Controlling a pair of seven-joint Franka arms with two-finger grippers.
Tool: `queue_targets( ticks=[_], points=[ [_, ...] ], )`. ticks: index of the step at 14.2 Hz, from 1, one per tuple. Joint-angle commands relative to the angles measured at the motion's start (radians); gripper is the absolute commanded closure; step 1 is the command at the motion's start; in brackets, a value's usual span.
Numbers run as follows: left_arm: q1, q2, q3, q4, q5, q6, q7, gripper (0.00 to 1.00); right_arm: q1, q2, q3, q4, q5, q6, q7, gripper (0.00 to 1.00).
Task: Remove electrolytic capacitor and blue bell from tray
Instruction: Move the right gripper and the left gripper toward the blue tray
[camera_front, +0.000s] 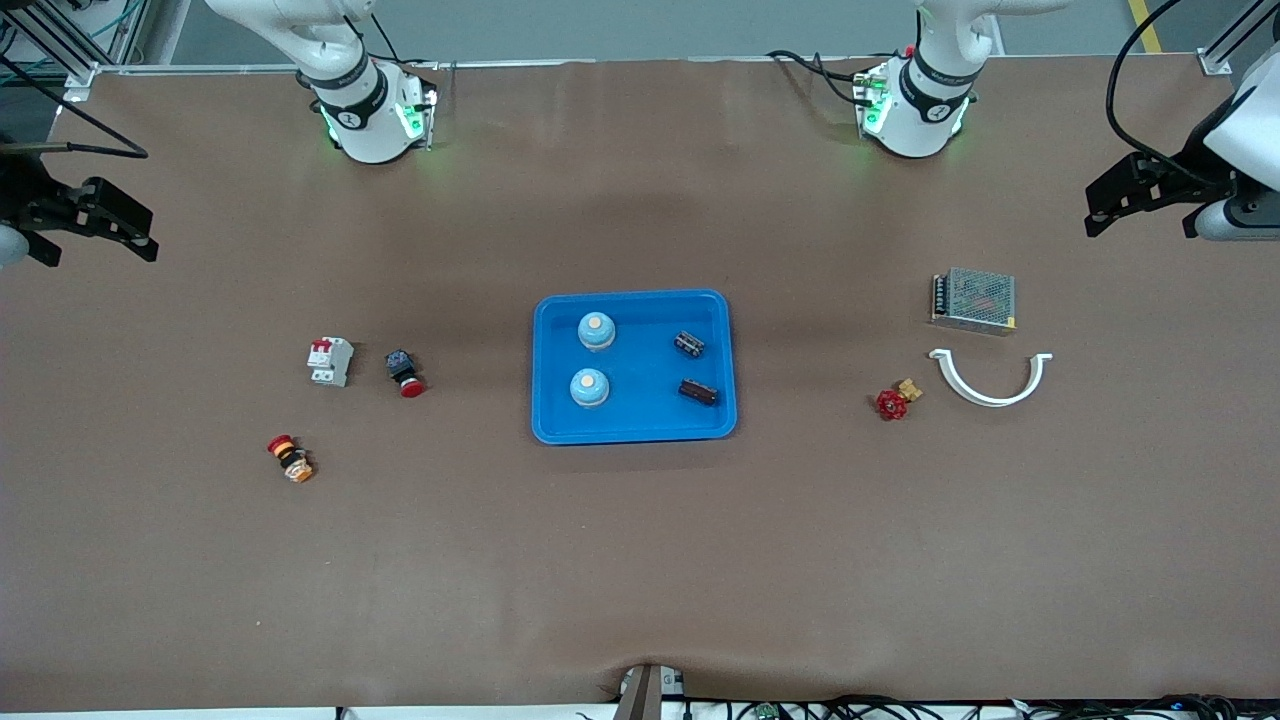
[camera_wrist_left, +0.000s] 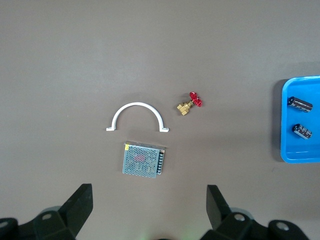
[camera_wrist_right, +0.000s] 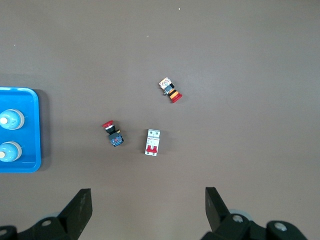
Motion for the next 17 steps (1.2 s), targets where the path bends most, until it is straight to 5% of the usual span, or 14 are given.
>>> queue_targets(
  ticks=[1, 8, 14, 17],
  points=[
    [0.001, 0.009, -0.004, 0.019, 0.021, -0.01, 0.018, 0.0, -0.007, 0.006, 0.007, 0.017, 0.011, -0.017, -0.001, 0.0],
    [-0.019, 0.077, -0.02, -0.011, -0.014, -0.005, 0.004, 0.0, -0.002, 0.007, 0.01, 0.017, 0.011, -0.017, 0.002, 0.0],
    [-0.014, 0.084, -0.129, -0.18, -0.007, 0.142, -0.183, 0.0, 0.096, 0.012, 0.013, 0.015, 0.018, -0.098, 0.018, 0.0],
    [-0.017, 0.081, -0.173, -0.283, -0.047, 0.237, -0.315, 0.0, 0.144, 0.06, 0.012, 0.011, 0.092, -0.101, 0.164, 0.0]
  ],
)
